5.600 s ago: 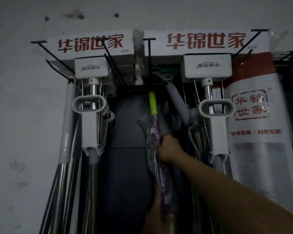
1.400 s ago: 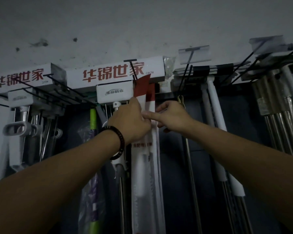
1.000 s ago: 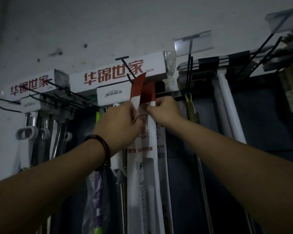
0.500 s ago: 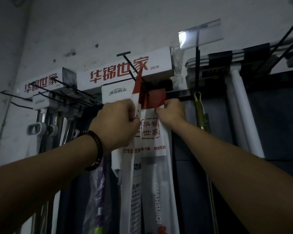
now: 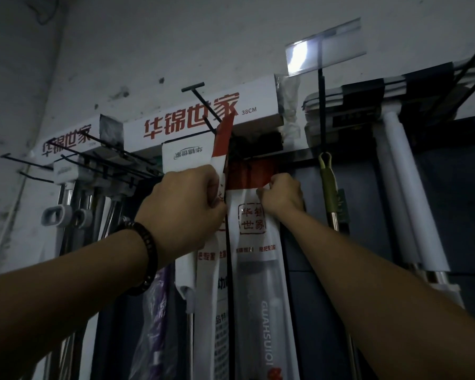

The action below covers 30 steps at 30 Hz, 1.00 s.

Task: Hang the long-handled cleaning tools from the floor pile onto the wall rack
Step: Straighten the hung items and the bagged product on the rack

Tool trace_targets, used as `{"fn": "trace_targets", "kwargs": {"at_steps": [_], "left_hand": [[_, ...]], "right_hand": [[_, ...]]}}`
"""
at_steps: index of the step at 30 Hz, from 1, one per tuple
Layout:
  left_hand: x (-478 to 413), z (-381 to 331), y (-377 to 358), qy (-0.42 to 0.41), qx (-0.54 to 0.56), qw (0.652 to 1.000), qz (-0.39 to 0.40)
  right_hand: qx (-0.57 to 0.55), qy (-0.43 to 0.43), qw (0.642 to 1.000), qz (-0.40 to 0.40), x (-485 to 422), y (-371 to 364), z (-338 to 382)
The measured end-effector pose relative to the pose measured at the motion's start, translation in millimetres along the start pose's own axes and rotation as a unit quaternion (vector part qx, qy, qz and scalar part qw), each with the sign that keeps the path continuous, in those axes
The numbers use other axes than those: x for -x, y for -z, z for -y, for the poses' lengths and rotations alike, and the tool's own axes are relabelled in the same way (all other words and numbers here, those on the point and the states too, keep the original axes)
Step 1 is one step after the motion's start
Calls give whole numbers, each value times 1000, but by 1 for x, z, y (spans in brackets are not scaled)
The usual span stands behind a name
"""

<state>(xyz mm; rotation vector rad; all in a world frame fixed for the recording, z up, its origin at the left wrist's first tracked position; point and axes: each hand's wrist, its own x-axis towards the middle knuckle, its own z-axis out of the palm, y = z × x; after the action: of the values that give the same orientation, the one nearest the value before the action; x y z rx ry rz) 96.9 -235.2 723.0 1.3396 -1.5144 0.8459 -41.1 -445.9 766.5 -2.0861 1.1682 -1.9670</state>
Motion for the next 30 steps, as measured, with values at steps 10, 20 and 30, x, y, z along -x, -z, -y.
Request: {"fn": "trace_targets", "kwargs": {"at_steps": [10, 20, 30], "left_hand": [[3, 1, -7, -7, -15, 1000, -20], [16, -20, -5, -104, -42, 990, -80], [31, -27, -46, -114, 114, 987, -23]], "right_hand": [[37, -15, 999, 9, -11, -11, -15], [94, 63, 994, -9, 28, 67, 24], [-84, 120, 979, 144, 77, 126, 122]]}}
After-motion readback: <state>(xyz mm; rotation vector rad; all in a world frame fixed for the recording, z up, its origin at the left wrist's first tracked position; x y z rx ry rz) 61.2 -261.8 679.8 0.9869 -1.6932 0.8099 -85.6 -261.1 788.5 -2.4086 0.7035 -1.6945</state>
